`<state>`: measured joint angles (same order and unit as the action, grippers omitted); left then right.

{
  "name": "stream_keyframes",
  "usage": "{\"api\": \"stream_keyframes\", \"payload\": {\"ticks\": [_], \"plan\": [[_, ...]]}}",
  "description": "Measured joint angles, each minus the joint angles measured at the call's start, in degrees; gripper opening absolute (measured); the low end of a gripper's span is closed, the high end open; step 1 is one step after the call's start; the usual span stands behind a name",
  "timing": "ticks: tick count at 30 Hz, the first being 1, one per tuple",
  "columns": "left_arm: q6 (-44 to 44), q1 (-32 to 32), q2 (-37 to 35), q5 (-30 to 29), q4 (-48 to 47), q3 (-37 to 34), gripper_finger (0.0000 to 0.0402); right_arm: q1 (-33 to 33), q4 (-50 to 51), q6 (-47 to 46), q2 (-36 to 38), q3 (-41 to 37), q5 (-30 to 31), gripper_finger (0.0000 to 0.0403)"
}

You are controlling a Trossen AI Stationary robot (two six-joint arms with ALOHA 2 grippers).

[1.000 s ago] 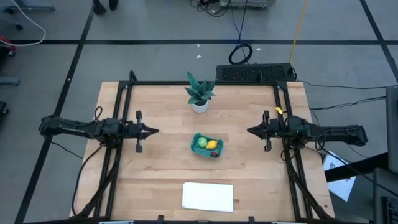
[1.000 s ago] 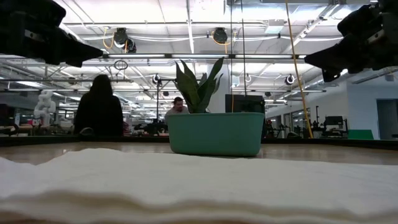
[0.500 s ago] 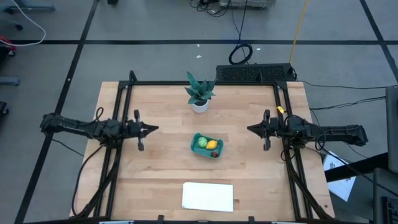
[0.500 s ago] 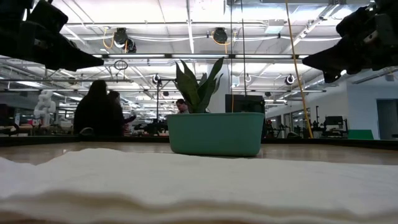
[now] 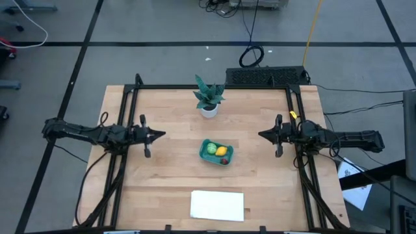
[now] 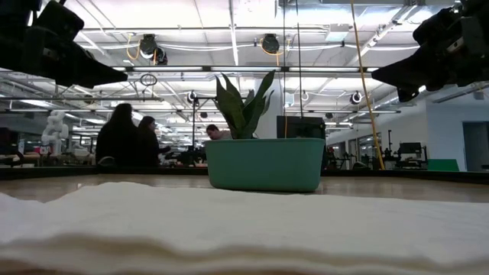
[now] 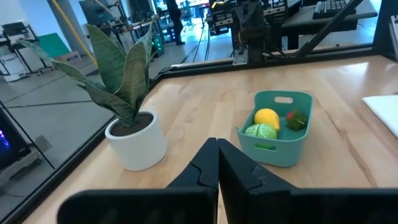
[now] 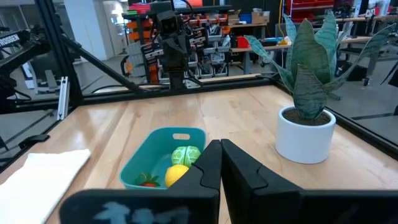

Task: Pick and placing Produce into tupperware
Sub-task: Adjust the green bin on the table

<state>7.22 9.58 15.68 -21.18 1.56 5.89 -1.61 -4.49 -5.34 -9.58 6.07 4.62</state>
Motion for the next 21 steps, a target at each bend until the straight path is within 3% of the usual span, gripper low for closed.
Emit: {"api": "stream_keyframes", "payload": {"ticks": [13, 21], "plan": [[-6.39, -0.09, 0.53, 2.99, 0.52, -0.04, 0.0002, 0.02, -1.07, -1.29, -2.27, 0.07, -0.18, 0.0], [-7.6, -0.09, 11.92, 6.04, 10.06, -0.07, 0.0002, 3.25, -13.49, -1.05, -13.61, 0.07, -0.2, 0.0]]}}
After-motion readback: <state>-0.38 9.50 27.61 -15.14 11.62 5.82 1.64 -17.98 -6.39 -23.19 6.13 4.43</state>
